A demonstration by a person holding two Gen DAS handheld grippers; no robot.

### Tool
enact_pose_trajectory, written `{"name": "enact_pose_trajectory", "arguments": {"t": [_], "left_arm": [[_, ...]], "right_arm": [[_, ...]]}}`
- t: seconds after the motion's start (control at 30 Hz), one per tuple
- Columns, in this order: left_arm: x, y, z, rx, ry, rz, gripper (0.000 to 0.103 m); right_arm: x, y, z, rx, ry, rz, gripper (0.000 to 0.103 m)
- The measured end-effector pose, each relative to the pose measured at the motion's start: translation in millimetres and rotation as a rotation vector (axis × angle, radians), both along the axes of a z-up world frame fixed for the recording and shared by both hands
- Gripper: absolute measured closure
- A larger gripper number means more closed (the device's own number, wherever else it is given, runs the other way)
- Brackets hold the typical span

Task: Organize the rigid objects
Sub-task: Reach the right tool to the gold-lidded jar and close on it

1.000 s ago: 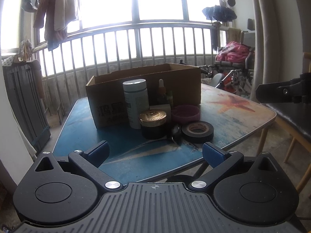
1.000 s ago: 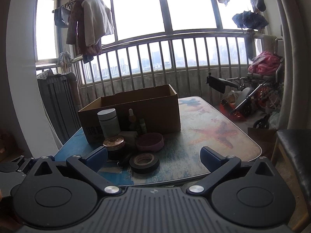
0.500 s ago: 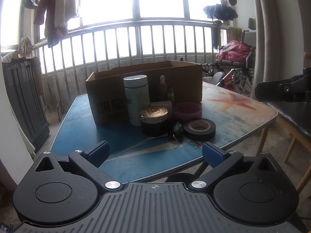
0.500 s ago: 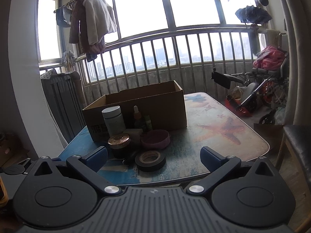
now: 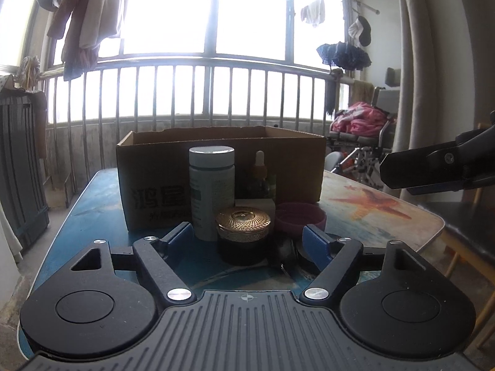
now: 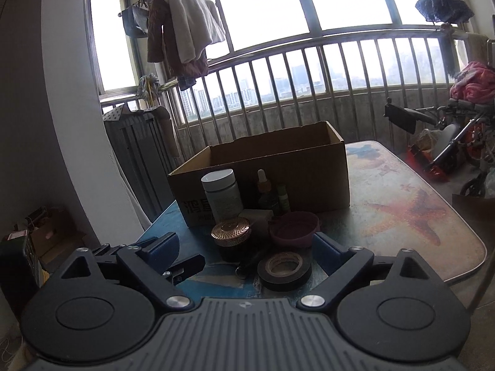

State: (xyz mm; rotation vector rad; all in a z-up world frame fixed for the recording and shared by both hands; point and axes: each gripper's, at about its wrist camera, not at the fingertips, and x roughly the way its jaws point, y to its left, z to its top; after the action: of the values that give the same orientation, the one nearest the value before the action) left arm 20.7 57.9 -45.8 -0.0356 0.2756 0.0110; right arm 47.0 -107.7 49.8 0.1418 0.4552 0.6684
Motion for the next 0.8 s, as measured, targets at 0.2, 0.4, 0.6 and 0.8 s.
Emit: {"name": "enact_pose_trajectory", "arguments": {"t": [0.2,0.4,0.6,0.8], "left_arm": [[35,5,-13,-0.007,0.052,0.009,0.022],[64,10,-21,-0.051,0.117,-0.018,0.032],[61,19,-21,-0.077,0.156,-0.035,0.047],[34,29,-19,-0.055,0.175,-0.054,0.047]], "right_arm": [[63,26,-15,0.022,0.151,0.084,0.035],[89,42,-25,-0.012,0.169,0.128,0.035],[101,46,-34,0.005,0.194,0.154,0.035],[90,51,-26,-0.006,0.174,0.194,0.035]]}}
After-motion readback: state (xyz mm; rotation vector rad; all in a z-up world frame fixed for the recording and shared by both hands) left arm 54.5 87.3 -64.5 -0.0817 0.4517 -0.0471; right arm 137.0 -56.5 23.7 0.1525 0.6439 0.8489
